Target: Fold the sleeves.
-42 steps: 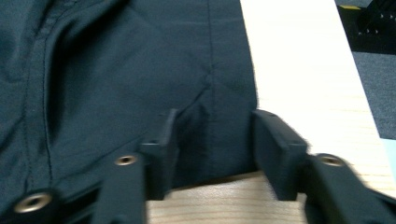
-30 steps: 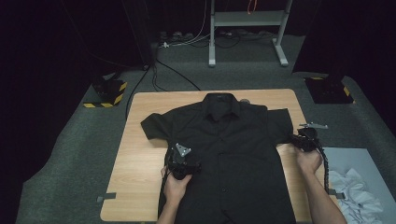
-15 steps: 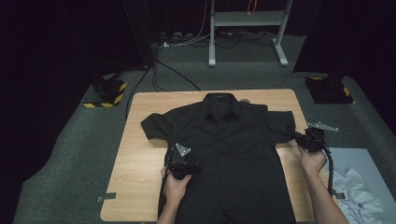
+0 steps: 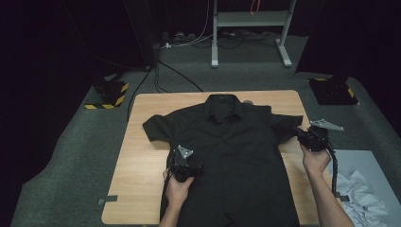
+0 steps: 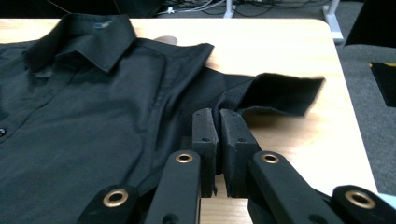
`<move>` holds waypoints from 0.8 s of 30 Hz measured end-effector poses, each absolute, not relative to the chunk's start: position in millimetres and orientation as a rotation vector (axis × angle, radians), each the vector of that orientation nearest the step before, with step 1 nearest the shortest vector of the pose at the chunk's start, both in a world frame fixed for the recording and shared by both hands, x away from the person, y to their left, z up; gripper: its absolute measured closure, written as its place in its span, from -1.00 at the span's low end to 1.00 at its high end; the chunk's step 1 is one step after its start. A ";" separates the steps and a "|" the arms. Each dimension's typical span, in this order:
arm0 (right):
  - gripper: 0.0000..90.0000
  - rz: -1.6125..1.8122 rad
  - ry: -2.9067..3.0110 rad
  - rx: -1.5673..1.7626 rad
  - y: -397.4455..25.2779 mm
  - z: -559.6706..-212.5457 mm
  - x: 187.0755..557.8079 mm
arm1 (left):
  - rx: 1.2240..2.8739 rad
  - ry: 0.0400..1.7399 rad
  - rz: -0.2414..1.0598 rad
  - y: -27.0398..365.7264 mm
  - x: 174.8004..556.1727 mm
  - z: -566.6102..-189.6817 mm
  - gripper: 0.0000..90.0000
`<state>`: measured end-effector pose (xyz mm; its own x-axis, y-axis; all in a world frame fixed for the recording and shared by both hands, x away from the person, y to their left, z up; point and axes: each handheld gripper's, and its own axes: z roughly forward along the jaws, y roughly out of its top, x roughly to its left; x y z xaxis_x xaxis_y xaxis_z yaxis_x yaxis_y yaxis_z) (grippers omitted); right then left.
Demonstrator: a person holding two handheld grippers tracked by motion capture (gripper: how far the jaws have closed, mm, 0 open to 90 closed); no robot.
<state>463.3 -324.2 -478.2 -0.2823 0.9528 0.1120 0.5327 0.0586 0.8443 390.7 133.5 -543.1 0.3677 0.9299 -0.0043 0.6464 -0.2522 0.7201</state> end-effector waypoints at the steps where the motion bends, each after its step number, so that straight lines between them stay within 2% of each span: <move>1: 0.90 1.137 1.861 1.472 -322.2 -476.6 462.9 | 1.994 1.359 0.573 133.6 390.7 -543.0 -0.88; 13: 0.89 1.146 1.907 1.365 -300.4 -462.4 464.3 | 1.991 1.361 0.573 133.4 390.6 -543.1 -0.88; 24: 0.89 1.107 1.991 1.233 -263.7 -455.0 471.7 | 1.993 1.360 0.573 133.5 390.6 -543.1 -0.88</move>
